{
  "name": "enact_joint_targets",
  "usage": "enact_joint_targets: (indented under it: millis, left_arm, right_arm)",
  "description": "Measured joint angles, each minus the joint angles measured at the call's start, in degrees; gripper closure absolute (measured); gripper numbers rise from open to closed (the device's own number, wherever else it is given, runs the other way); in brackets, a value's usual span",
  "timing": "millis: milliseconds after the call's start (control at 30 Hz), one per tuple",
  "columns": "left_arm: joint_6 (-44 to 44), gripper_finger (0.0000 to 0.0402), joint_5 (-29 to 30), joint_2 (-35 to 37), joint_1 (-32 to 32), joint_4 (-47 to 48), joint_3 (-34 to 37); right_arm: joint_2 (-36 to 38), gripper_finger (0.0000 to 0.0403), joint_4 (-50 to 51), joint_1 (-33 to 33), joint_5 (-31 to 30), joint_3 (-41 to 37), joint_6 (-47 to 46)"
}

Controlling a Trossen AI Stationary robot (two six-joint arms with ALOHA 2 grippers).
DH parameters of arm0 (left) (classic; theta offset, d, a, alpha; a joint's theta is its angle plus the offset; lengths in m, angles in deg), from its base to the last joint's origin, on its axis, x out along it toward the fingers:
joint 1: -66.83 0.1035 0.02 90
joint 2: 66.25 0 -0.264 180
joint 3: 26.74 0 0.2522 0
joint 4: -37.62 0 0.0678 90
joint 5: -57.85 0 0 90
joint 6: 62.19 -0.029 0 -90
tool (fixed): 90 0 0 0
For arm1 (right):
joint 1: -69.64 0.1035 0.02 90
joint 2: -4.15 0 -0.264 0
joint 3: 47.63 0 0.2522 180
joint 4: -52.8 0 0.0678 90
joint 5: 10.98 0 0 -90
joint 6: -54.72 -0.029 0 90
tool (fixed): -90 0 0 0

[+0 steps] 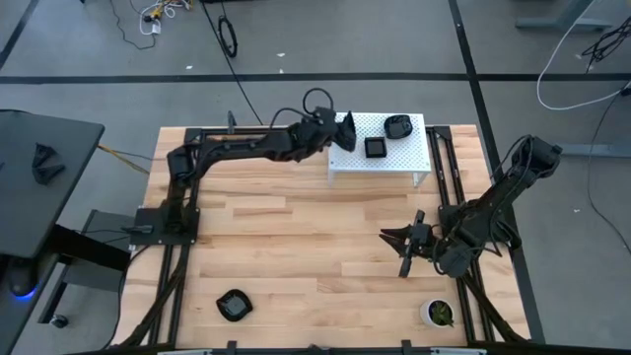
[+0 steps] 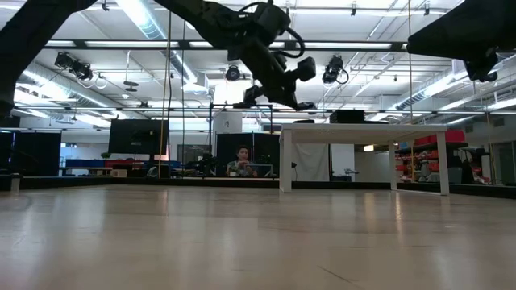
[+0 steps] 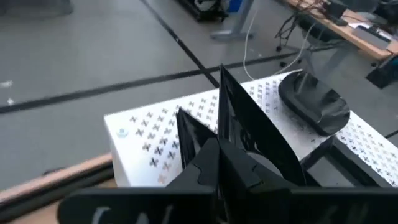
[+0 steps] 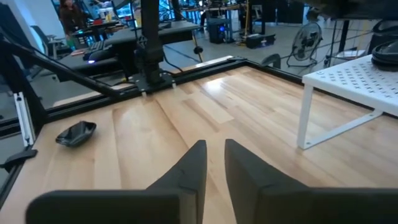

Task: Pick & Place Mini shaped plates
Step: Stack the black drop shaped plate on the stacked black drop shaped plates on the shelf

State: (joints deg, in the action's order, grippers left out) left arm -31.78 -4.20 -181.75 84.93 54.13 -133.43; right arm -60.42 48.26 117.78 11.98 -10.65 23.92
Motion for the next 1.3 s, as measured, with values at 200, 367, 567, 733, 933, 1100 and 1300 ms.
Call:
enact_joint_targets:
  millis: [200, 367, 567, 733, 933, 1100, 1300]
  left_arm:
    - [3.5, 0.0373, -1.0, -0.7, 1.0, 1.6, 0.0]
    - [3.9, 0.0342, -1.2, -1.8, 1.1, 1.2, 0.0]
    - [-0.1, 0.0301, -1.5, -1.2, 1.4, 0.6, 0.0]
    - [-5.4, 0.0288, -2.8, 0.0, 1.1, 3.2, -0.1]
    - [-5.1, 0.0318, -3.1, -2.0, 0.6, 4.5, 0.0]
    - [-4.2, 0.0344, -3.0, -2.6, 0.8, 4.0, 0.0]
    - [-8.5, 0.0357, -3.3, -1.5, 0.7, 3.1, 0.0]
  right_arm:
    - [0.0, 0.0349, 0.3, 0.0, 0.0, 0.0, 0.2]
    - [0.0, 0.0349, 0.4, 0.0, 0.0, 0.0, 0.0]
    - [0.0, 0.0349, 0.4, 0.0, 0.3, 0.0, 0.0]
    - [0.0, 0.0349, 0.4, 0.0, 0.5, 0.0, 0.0]
    - [0.0, 0.0349, 0.4, 0.0, 0.5, 0.0, -0.1]
    - [0.0, 0.0349, 0.4, 0.0, 0.5, 0.0, -0.1]
    - [0.0, 0.0349, 0.4, 0.0, 0.5, 0.0, -0.1]
